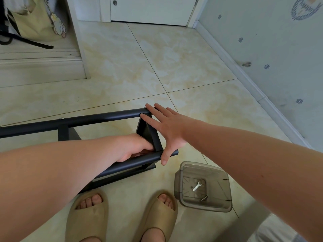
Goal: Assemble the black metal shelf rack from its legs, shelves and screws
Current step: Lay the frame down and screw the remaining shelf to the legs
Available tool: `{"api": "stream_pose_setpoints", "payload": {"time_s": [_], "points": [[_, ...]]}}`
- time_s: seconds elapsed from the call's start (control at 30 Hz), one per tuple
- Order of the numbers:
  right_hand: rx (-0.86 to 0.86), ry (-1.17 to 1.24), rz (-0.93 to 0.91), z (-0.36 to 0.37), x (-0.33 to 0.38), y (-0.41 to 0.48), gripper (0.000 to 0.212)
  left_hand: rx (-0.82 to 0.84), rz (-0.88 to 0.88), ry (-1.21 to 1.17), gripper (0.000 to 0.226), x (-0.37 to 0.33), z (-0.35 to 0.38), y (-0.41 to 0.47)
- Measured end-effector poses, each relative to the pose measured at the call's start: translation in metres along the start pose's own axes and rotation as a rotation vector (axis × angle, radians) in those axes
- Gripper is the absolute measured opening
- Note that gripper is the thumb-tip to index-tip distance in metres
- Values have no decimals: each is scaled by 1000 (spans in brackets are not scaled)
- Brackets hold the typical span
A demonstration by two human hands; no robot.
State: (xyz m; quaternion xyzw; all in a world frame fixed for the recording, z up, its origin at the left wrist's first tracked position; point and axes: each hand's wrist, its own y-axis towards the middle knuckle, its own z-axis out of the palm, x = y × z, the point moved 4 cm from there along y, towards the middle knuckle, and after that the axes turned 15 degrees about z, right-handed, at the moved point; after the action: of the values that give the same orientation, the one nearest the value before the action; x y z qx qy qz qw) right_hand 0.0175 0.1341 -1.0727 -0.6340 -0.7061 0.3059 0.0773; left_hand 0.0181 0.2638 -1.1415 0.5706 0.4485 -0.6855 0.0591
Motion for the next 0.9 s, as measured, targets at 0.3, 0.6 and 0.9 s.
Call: {"api": "stream_pose_setpoints", "payload": {"time_s": [0.3,0.6,0.9], "points": [[-3,4,-8,1,-1,1,162,55,-32,-86,13,3,2,0],[-4,-8,-11,2,-1,1,162,2,10,-43,15,3,-1,3],[-11,-13,-7,2,-1,1,162,35,3,7,14,2,3,2]]}}
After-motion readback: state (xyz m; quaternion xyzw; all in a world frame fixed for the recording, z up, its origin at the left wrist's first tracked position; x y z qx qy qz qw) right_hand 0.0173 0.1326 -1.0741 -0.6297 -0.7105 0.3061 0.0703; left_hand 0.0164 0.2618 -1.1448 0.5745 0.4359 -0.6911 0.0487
